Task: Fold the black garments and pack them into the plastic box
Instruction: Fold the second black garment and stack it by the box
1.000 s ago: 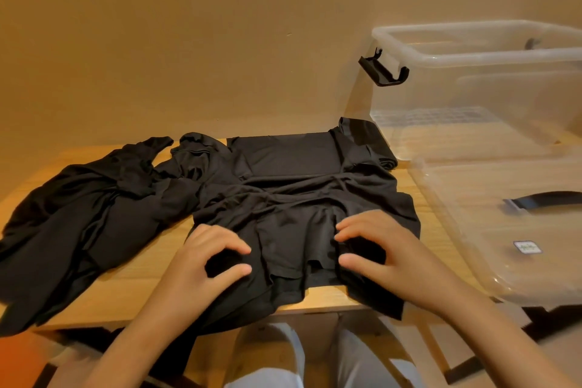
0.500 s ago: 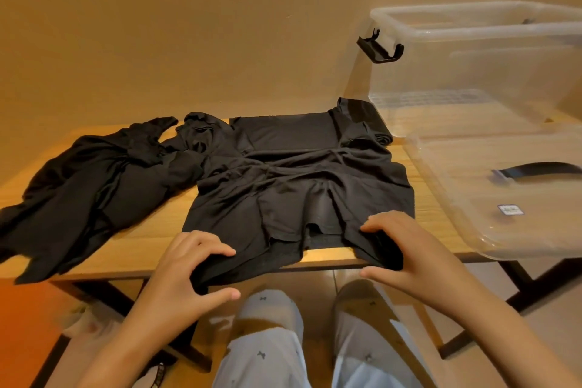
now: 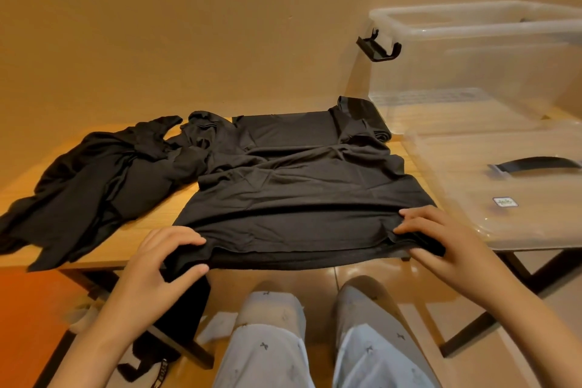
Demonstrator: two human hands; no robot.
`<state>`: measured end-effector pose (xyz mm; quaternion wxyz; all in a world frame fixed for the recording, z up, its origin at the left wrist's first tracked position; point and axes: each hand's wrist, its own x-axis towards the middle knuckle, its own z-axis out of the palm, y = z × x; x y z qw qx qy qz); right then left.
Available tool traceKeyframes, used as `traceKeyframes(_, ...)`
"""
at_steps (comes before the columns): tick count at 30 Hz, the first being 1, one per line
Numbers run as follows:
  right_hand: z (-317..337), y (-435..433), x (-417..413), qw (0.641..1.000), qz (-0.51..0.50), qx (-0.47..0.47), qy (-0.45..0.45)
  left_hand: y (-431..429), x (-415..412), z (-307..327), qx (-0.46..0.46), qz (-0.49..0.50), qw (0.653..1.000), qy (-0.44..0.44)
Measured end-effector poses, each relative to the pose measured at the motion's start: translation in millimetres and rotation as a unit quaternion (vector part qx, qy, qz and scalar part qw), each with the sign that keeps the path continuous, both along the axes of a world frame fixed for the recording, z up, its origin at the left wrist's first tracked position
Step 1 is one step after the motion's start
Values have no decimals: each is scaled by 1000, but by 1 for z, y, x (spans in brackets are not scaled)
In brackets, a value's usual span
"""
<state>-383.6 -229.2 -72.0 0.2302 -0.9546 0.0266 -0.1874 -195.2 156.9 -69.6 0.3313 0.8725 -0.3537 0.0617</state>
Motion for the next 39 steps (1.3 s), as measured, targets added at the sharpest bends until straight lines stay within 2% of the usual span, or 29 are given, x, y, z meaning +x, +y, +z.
traceKeyframes(3, 4, -1, 0, 1000, 5, 9, -24, 3, 0, -5, 25, 8, 1000, -17)
traceKeyframes(6, 3, -4, -1, 999, 0, 16, -37, 8, 2, -8, 3, 23, 1000, -13)
traceKeyframes(11, 1, -7, -4, 999, -20, 14, -23, 12, 4, -5, -39, 39, 998, 15)
traceKeyframes(19, 9, -6, 31, 998, -58, -20, -5, -2, 33, 11, 10, 30, 999, 15)
traceKeyframes(22, 11, -8, 45, 998, -63, -24, 12, -7, 43, 18, -16, 37, 998, 49)
traceKeyframes(30, 20, -4, 33, 994, -39, 86, 49, -1, 46, 25, -106, 35, 986, 124)
traceKeyframes(35, 22, -7, 36, 979, -87, 181, 23, -8, 44, 34, -126, 53, 985, 101)
traceKeyframes(39, 24, -7, 34, 973, -95, 209, -7, -8, 42, 38, -172, 79, 979, 75)
